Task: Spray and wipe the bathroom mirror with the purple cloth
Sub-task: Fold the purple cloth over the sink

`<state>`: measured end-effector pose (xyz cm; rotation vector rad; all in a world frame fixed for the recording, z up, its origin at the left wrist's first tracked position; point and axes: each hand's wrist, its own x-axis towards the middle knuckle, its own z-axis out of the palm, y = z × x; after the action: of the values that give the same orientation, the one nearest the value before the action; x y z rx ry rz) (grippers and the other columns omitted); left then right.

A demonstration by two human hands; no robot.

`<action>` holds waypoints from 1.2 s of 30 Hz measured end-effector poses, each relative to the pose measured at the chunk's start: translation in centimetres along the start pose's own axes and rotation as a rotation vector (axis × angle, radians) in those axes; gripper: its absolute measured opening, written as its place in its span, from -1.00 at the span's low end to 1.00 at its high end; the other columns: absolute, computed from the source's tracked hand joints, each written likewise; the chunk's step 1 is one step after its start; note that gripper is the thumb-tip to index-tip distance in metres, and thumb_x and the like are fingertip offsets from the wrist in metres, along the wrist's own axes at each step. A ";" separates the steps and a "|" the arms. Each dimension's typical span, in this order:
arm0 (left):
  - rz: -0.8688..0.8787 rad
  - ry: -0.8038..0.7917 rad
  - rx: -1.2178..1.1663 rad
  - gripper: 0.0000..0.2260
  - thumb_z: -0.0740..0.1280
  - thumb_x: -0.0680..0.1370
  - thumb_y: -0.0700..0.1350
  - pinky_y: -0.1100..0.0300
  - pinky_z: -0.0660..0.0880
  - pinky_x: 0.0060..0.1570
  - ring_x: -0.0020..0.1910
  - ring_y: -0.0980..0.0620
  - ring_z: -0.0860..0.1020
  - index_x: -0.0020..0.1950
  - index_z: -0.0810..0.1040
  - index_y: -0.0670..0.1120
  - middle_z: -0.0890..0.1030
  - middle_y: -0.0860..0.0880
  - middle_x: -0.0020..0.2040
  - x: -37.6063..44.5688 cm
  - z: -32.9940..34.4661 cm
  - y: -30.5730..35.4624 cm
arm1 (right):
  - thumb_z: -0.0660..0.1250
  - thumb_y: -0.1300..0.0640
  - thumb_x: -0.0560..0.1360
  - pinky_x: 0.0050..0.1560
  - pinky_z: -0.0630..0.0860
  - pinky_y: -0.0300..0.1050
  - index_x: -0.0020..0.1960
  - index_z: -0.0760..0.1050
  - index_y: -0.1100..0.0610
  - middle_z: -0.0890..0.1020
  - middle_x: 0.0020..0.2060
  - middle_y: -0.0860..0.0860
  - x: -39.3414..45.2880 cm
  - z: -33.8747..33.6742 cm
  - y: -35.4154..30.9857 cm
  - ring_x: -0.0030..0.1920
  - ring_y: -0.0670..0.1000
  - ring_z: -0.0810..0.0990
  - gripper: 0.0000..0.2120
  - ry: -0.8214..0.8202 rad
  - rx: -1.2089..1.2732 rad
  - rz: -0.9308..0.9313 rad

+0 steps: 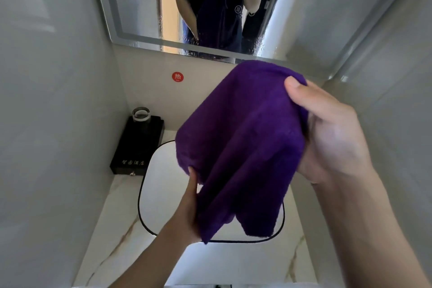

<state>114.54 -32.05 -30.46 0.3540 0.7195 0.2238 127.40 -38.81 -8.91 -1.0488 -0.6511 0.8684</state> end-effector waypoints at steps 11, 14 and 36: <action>0.169 -0.276 -0.053 -0.35 0.74 0.17 0.09 -0.03 0.67 0.03 0.10 -0.18 0.71 0.19 0.74 -0.13 0.71 -0.19 0.18 -0.7 -4.6 2.9 | 0.32 0.17 0.59 -0.26 0.60 -0.08 0.20 0.62 0.29 0.69 -0.01 0.26 -0.3 -7.7 0.4 -0.12 0.18 0.69 -0.73 0.465 -0.200 0.093; 0.245 -0.384 -0.065 -0.51 0.37 0.64 -0.01 -0.10 0.44 0.42 0.47 -0.18 0.48 0.51 0.46 -0.23 0.52 -0.24 0.46 -0.4 -5.3 5.6 | 0.34 0.15 0.58 -0.26 0.53 -0.06 0.07 0.67 0.23 0.71 -0.15 0.18 -1.2 -9.3 1.4 -0.23 0.12 0.70 -0.81 0.528 -0.230 0.135; 0.824 0.160 0.956 -0.85 0.49 0.46 -0.24 0.46 0.54 -0.08 0.01 0.25 0.68 0.02 0.71 -0.21 0.67 0.08 0.21 -5.1 2.2 15.9 | 0.65 -0.01 0.23 0.16 0.58 -0.09 0.20 0.54 0.38 0.68 -0.01 0.18 -4.3 -19.3 8.5 0.05 0.12 0.66 -0.30 0.354 -0.234 -0.030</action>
<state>111.04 -19.66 -19.62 1.5660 0.7725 0.6891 138.28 -49.38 -24.26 -1.3618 -0.4739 0.5684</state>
